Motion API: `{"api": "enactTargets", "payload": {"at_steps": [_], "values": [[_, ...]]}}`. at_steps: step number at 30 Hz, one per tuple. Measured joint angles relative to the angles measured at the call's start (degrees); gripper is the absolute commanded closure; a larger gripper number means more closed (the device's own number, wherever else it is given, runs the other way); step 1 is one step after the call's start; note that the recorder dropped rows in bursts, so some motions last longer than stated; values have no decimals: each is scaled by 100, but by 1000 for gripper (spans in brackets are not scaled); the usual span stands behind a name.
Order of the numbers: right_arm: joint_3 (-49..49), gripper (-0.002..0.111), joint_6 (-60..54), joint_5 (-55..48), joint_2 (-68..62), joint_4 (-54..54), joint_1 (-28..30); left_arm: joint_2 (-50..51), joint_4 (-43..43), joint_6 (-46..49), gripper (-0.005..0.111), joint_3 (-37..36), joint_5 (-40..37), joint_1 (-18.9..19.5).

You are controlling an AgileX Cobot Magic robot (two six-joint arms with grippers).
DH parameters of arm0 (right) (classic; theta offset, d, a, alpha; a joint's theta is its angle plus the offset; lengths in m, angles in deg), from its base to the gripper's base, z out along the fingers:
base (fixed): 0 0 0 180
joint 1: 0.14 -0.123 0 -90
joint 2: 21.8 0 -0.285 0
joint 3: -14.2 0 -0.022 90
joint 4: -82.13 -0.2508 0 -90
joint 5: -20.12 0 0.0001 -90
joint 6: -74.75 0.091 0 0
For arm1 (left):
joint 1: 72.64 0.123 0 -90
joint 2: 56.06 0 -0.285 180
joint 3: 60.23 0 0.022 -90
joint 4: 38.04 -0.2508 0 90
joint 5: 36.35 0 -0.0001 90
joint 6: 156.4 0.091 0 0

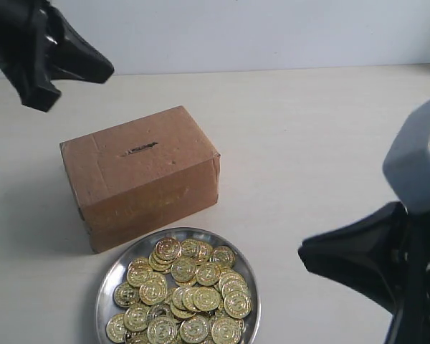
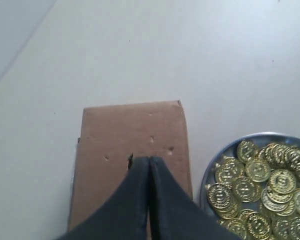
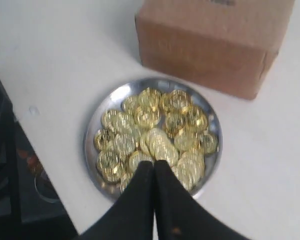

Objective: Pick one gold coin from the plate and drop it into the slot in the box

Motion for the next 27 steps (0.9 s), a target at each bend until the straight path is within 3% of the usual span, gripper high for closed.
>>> {"api": "enactTargets", "payload": {"at_steps": [6, 19, 22, 27], "values": [[0, 108, 11, 1425, 0, 47, 0, -1286, 0, -398, 107, 0, -129, 0], [0, 108, 20, 1574, 24, 47, 0, -2405, -34, -422, 107, 0, -172, 0], [0, 108, 20, 1585, 246, -27, 208, -2606, -83, -422, 107, 0, -185, 0], [0, 108, 20, 1607, 814, -117, 1021, -3213, -96, -434, 107, 0, -185, 250]]}}
